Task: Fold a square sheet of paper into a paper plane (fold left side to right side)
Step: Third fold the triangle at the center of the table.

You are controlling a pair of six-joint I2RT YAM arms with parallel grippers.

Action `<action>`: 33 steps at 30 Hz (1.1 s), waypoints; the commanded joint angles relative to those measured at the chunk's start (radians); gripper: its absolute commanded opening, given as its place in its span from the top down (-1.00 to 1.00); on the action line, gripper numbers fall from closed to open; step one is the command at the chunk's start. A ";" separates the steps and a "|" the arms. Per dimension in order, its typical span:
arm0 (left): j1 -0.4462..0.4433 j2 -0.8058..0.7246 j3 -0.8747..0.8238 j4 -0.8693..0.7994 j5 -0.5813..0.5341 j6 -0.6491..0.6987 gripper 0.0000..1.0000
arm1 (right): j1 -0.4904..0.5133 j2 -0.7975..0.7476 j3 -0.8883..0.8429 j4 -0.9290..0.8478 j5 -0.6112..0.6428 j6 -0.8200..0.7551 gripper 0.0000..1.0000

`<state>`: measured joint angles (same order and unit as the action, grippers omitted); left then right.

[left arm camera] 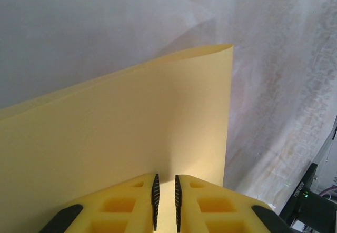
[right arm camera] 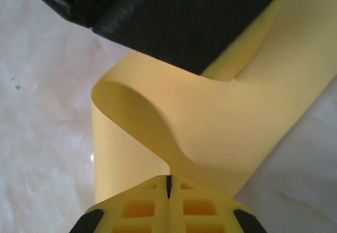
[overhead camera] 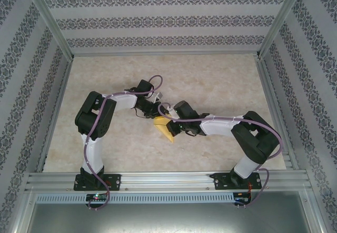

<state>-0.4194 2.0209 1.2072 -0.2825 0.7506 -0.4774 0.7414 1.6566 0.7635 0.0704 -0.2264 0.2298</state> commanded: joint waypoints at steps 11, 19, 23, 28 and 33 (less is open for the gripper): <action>-0.026 0.035 0.012 -0.059 -0.041 0.026 0.59 | -0.029 0.029 0.019 -0.020 0.005 0.023 1.00; -0.026 0.035 0.014 -0.063 -0.042 0.028 0.60 | -0.034 0.043 0.030 -0.022 0.011 0.029 1.00; -0.025 0.035 0.014 -0.064 -0.046 0.028 0.59 | -0.037 0.040 0.030 -0.026 0.018 0.029 1.00; -0.025 0.038 0.015 -0.072 -0.057 0.032 0.60 | -0.043 0.025 0.026 -0.023 0.010 0.035 1.00; -0.026 0.039 0.015 -0.072 -0.059 0.030 0.60 | -0.048 0.023 0.035 -0.035 0.006 0.036 1.00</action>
<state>-0.4282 2.0212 1.2163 -0.2966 0.7300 -0.4744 0.7036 1.6897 0.7715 0.0521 -0.2264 0.2562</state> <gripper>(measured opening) 0.202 0.051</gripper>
